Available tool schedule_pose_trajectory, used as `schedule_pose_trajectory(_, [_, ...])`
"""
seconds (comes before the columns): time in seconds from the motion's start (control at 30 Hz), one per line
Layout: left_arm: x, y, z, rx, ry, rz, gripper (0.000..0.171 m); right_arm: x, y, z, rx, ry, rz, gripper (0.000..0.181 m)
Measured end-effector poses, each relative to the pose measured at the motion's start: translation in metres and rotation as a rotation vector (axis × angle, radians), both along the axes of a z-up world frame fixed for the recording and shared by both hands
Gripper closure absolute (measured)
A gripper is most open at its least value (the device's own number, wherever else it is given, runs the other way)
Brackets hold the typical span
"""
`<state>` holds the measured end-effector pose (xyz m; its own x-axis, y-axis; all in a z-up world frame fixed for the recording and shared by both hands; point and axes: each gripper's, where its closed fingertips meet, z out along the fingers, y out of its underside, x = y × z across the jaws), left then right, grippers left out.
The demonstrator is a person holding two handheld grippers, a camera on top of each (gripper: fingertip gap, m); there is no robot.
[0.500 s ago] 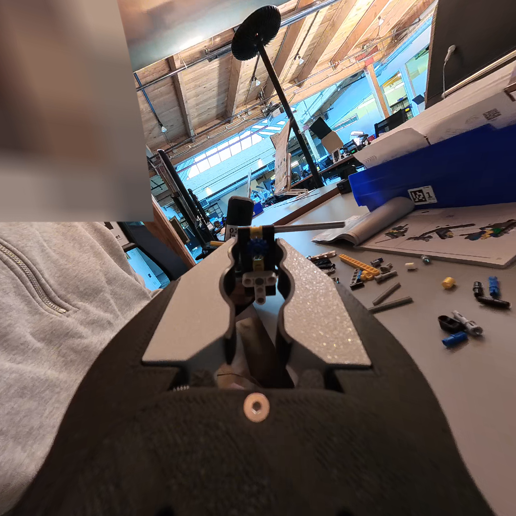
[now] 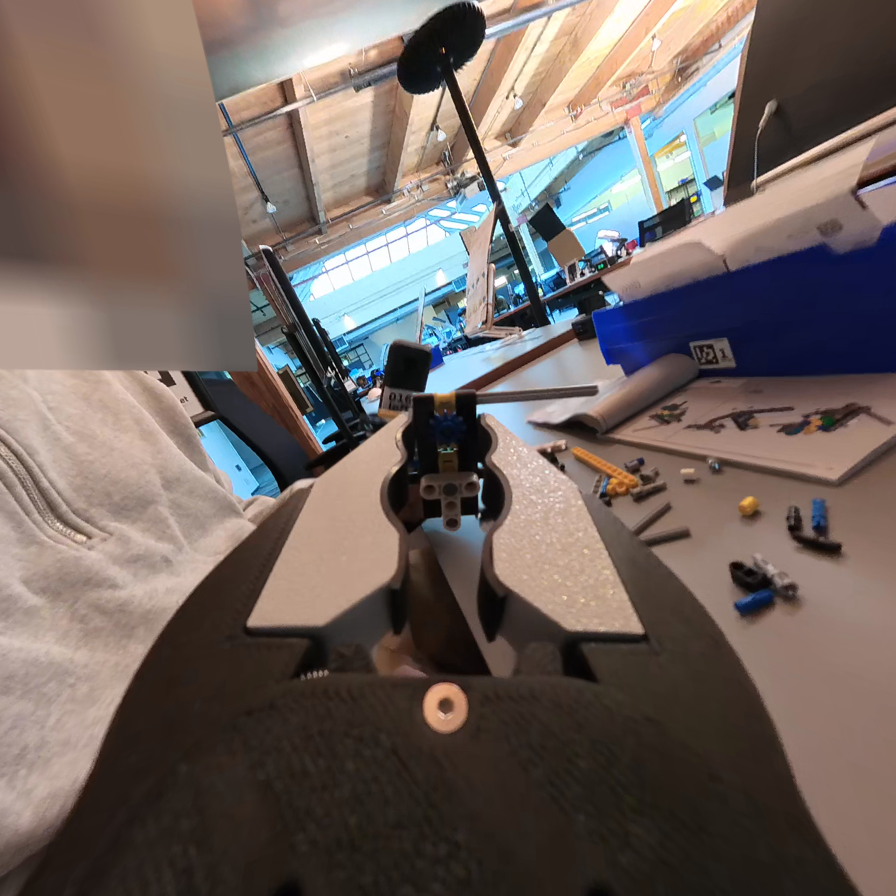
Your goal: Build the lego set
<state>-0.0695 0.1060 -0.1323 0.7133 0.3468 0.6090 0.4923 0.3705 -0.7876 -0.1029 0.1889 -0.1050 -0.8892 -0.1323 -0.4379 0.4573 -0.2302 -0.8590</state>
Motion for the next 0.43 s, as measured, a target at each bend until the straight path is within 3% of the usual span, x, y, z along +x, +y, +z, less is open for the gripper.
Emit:
schedule_pose_trajectory(0.23, [-0.008, -0.007, -0.005, -0.014, 0.007, 0.071, 0.167, -0.008, -0.007, 0.031, -0.036, 0.107, 0.007, 0.159])
schedule_pose_trajectory(0.43, [-0.008, -0.004, -0.006, -0.074, 0.088, 0.116, 0.167, -0.008, -0.003, 0.012, -0.028, 0.081, 0.019, 0.159])
